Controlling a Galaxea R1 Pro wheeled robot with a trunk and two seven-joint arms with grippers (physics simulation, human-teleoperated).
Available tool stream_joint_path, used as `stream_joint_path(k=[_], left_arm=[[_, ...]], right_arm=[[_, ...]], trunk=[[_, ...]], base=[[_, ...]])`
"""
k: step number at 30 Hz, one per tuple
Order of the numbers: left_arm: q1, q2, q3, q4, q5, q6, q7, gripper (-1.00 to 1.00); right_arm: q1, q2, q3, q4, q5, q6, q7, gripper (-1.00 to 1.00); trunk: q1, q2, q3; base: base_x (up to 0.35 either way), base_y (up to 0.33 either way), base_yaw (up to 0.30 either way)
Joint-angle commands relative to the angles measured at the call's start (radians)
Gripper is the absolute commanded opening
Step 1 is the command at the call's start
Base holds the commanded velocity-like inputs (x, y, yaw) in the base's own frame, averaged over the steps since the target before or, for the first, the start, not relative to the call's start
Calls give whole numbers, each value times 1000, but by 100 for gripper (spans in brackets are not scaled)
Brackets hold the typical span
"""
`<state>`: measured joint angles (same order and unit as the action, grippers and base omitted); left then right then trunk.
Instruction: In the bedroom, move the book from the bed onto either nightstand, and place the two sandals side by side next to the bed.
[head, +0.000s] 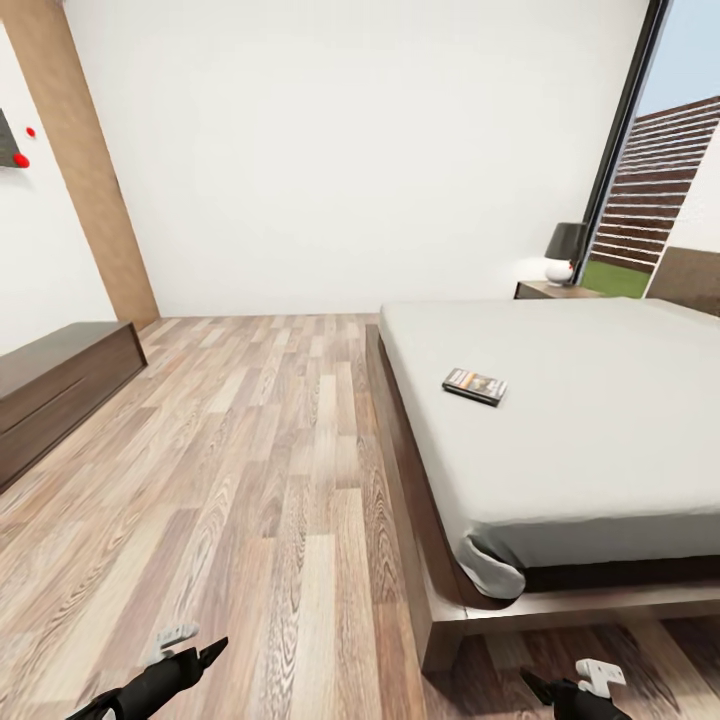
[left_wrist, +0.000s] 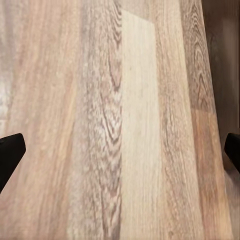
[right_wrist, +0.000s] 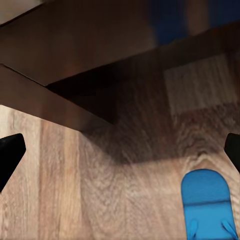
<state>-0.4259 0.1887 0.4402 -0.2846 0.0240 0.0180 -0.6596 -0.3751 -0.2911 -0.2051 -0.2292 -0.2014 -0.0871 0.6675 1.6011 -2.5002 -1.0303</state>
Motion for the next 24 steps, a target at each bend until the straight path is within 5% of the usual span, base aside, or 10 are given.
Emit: stream_joint_path(k=[1,24], left_arm=[[-1,0,3,1,2,2,-5,100],[-1,0,3,1,2,2,-5,100]], right_arm=[[-1,0,0,2,-4,-2,4,100],[-1,1,0,2,-3,-2,4,100]], trunk=[[-1,0,3],[-85,154,76]], base=[[0,0,0],[0,0,0]])
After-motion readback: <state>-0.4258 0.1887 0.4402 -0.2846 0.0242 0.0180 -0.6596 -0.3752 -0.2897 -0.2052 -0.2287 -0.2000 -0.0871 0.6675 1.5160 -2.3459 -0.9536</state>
